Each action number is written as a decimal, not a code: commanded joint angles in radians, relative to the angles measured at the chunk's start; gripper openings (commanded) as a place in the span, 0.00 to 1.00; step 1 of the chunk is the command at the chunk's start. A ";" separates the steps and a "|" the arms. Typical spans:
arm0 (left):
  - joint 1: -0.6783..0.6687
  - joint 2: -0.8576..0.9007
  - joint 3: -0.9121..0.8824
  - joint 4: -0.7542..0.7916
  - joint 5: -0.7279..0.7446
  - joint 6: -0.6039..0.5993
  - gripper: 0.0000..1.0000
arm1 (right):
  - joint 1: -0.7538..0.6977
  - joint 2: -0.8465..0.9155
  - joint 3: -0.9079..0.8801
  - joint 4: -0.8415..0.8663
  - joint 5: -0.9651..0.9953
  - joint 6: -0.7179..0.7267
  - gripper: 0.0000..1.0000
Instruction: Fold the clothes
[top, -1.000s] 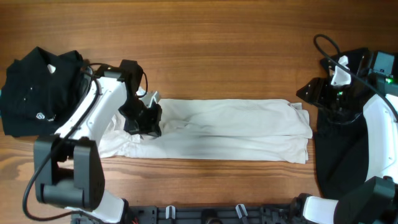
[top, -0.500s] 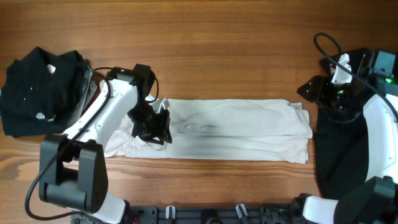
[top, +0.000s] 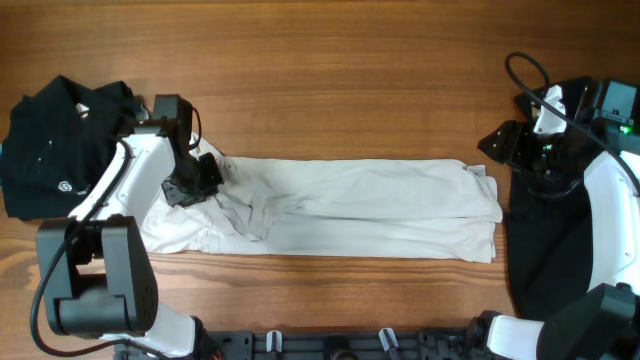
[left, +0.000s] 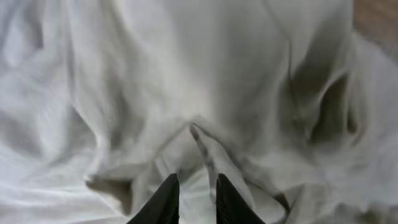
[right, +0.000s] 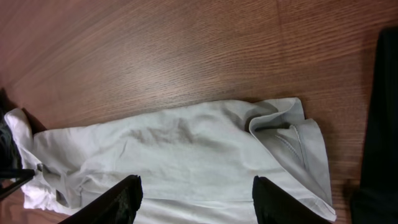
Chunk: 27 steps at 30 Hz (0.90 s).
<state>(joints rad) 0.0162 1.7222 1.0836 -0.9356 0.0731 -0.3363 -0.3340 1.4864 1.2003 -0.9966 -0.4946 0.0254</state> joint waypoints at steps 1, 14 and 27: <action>0.003 -0.007 -0.007 0.016 -0.053 -0.016 0.21 | -0.005 -0.007 0.004 0.003 -0.018 0.011 0.62; -0.005 -0.012 -0.058 0.048 -0.030 -0.013 0.04 | -0.005 -0.007 0.004 0.005 -0.018 0.011 0.61; -0.005 -0.059 0.037 -0.308 -0.177 -0.068 0.04 | -0.005 -0.007 0.004 0.015 -0.018 0.011 0.61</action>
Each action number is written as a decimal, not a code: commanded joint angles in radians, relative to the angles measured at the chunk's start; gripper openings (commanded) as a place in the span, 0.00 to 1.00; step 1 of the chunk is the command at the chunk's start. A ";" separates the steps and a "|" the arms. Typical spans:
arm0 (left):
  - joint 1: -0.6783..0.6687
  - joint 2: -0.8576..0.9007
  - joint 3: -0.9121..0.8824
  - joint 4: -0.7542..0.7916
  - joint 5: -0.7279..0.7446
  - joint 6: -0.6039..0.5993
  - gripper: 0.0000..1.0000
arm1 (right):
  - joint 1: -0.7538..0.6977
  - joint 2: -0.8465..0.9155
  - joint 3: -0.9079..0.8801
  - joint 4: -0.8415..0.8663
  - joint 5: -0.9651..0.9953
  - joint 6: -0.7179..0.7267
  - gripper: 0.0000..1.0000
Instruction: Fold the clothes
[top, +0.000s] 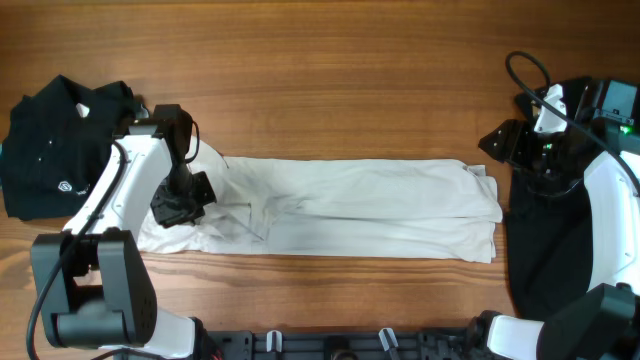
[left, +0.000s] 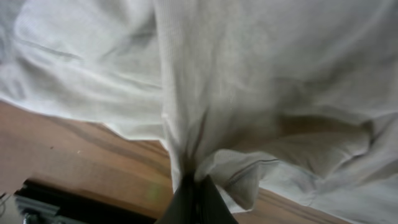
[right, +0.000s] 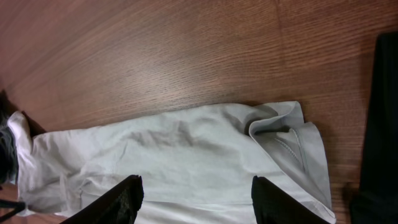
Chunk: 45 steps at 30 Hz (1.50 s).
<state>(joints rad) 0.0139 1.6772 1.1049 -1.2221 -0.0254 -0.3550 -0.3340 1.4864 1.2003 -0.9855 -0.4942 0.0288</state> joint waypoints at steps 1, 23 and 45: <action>-0.003 -0.014 0.016 -0.031 -0.098 -0.051 0.04 | -0.005 -0.007 0.004 0.004 -0.018 0.007 0.61; 0.042 -0.003 -0.055 0.375 -0.121 0.010 0.46 | -0.005 -0.006 0.002 0.032 0.039 0.057 0.63; 0.169 0.068 -0.092 0.447 0.089 0.169 0.21 | -0.005 -0.006 0.002 0.031 0.039 0.057 0.64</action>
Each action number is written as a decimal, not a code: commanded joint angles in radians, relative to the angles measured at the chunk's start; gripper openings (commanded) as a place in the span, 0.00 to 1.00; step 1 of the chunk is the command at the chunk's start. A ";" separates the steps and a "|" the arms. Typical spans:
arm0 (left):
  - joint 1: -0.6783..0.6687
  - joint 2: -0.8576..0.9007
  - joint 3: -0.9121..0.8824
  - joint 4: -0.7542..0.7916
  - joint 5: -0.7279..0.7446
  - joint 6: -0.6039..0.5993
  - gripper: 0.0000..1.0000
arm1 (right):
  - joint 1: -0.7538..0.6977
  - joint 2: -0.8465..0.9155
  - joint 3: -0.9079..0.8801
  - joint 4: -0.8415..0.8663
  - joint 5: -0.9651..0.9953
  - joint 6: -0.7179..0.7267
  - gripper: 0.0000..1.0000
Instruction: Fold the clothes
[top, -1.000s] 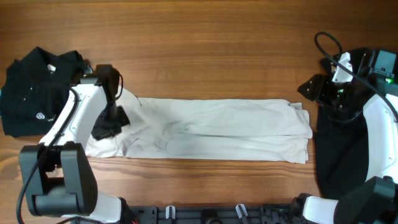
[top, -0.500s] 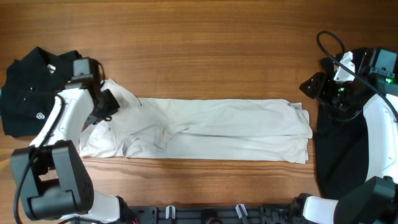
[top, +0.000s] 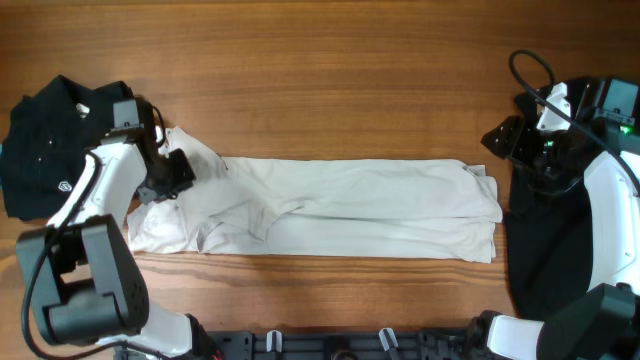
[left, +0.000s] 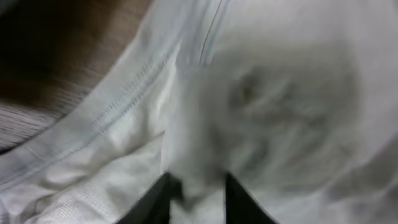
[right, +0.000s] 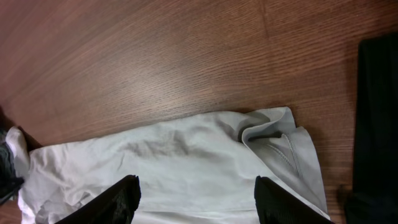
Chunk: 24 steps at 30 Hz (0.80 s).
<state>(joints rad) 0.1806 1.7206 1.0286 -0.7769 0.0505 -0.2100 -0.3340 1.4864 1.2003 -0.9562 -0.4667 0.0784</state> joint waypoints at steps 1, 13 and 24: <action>0.003 0.024 -0.016 0.006 0.013 0.024 0.13 | -0.005 -0.006 0.002 0.002 0.011 0.008 0.64; 0.065 -0.037 0.042 -0.159 -0.131 -0.010 0.04 | -0.005 -0.003 0.002 0.015 0.165 0.081 0.64; 0.075 -0.036 -0.008 -0.110 -0.037 -0.002 0.29 | -0.005 0.000 0.002 0.012 0.164 0.081 0.64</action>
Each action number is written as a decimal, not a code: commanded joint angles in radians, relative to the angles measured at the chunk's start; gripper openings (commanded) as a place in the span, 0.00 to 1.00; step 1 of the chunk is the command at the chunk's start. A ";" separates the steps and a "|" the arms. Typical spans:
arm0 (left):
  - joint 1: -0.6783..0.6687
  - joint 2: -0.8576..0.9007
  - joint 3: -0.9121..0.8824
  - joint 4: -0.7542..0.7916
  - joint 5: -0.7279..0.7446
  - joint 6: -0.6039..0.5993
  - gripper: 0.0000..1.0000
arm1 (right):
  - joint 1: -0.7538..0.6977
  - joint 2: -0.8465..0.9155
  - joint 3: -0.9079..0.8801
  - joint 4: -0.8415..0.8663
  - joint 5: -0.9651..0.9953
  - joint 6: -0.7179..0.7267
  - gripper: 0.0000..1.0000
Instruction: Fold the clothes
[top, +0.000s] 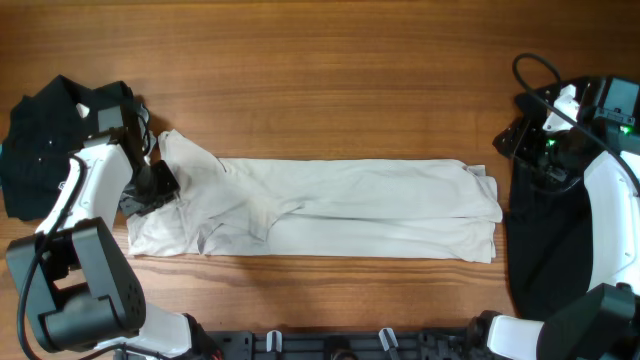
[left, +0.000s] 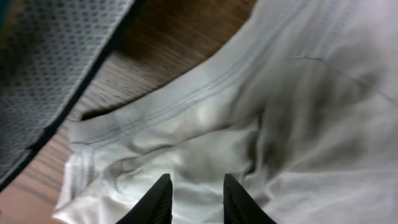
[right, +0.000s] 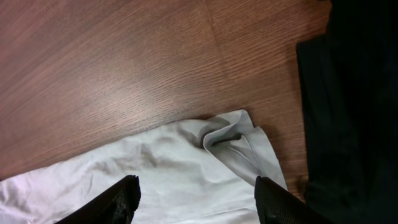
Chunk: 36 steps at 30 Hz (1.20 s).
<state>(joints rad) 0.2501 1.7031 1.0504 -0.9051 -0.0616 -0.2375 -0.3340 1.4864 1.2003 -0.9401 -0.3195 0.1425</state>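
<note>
A white garment (top: 330, 205), folded into a long band, lies across the middle of the table; its left end is spread out, with a corner sticking up at the top left. My left gripper (top: 150, 186) hovers over that left end, open, with only white cloth (left: 280, 124) under its fingers (left: 163, 200) and nothing pinched. My right gripper (right: 198, 202) is wide open above the band's right end (right: 233, 140), holding nothing; in the overhead view this right gripper (top: 520, 135) sits just beyond the right end.
A black garment (top: 45, 140) lies bunched at the table's left edge, close to my left arm; its black mesh (left: 43, 74) fills the left wrist view's upper left. Another black garment (top: 555, 250) lies at the right edge under my right arm.
My left gripper, still open, has moved from the white garment's upper left corner down and left to its left edge. My right gripper has shifted slightly right. The garment looks unchanged.
My left gripper first stood over a rumpled fold near the garment's left end, fingers slightly apart. Then it was shut on that fold, lower down. By 0.8 s ago it was open and the left end lay spread leftward. Now it hovers open there.
</note>
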 joint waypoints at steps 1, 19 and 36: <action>0.005 -0.018 -0.037 0.023 0.081 0.029 0.31 | -0.005 0.000 0.002 -0.004 0.016 0.017 0.64; 0.005 -0.014 -0.085 0.180 0.197 0.104 0.25 | -0.005 0.000 0.002 -0.005 0.013 0.018 0.64; 0.006 -0.040 0.000 0.010 0.105 0.103 0.04 | -0.005 0.000 0.002 0.002 0.014 0.018 0.65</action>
<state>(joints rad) 0.2501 1.6928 1.0237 -0.8600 0.1047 -0.1390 -0.3340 1.4864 1.2003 -0.9443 -0.3130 0.1459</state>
